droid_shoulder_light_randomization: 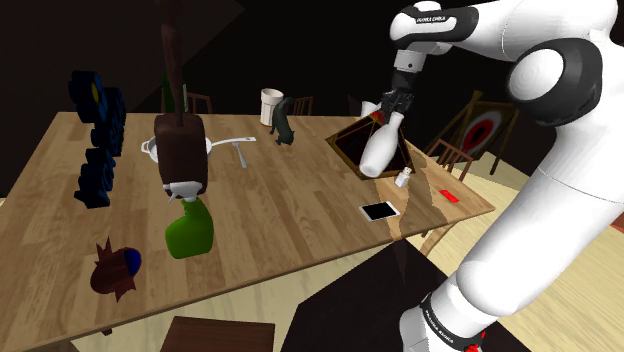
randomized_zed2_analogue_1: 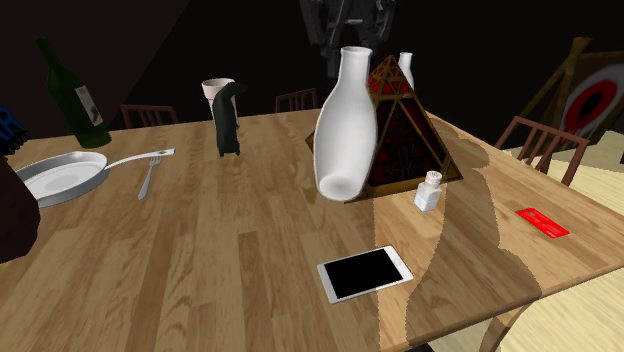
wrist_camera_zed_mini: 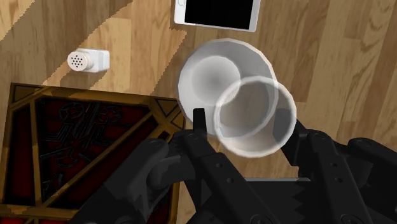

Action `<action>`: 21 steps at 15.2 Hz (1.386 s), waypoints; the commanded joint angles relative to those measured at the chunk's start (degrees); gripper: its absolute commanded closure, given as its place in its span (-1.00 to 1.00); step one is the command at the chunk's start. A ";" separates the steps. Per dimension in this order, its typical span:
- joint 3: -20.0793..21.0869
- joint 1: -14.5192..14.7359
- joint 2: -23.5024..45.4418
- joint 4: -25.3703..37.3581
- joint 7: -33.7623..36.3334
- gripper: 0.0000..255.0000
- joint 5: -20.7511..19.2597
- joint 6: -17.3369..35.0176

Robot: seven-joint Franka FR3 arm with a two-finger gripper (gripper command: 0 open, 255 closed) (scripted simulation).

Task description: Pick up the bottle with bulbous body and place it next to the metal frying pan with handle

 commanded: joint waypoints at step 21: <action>9.45 11.57 5.40 11.29 21.01 1.00 3.38 -6.11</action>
